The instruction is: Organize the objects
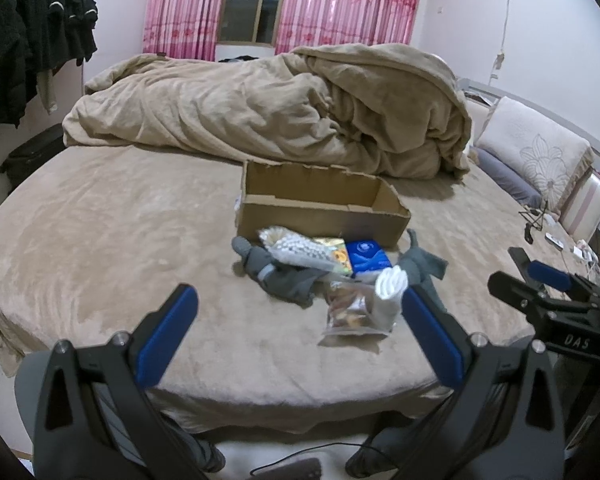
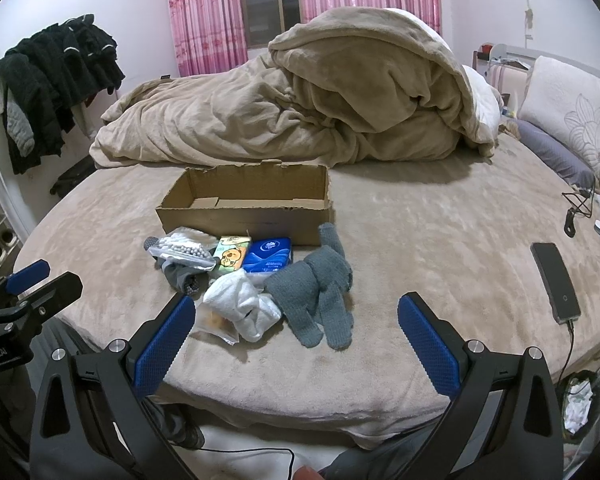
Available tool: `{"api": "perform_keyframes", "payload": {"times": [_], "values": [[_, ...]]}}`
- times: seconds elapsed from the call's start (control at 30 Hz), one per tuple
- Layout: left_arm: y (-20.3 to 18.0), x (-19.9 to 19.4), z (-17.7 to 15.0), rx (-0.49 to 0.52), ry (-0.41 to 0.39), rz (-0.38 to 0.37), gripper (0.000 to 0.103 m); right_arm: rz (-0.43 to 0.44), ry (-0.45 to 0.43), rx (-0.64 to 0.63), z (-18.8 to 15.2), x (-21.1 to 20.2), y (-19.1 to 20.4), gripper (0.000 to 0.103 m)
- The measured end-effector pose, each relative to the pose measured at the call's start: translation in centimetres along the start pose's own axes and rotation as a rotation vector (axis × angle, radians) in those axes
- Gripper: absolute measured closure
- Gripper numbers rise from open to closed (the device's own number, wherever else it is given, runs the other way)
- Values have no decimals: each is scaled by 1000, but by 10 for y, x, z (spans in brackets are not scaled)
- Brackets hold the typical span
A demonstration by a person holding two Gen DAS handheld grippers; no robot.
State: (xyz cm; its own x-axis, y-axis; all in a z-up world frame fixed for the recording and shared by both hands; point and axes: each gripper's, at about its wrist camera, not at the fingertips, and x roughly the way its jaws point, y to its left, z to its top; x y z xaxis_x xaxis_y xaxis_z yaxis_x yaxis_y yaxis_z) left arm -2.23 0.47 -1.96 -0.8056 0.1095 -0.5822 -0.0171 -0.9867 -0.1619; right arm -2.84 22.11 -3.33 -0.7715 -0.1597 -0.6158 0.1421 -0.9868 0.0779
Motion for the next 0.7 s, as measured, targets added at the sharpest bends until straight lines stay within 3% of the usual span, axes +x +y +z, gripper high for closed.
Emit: {"api": "perform_keyframes", "payload": {"times": [0.7], "values": [[1,0,-2,-4,-1,2,1,1,3,5,-1,1,-1,0]]}}
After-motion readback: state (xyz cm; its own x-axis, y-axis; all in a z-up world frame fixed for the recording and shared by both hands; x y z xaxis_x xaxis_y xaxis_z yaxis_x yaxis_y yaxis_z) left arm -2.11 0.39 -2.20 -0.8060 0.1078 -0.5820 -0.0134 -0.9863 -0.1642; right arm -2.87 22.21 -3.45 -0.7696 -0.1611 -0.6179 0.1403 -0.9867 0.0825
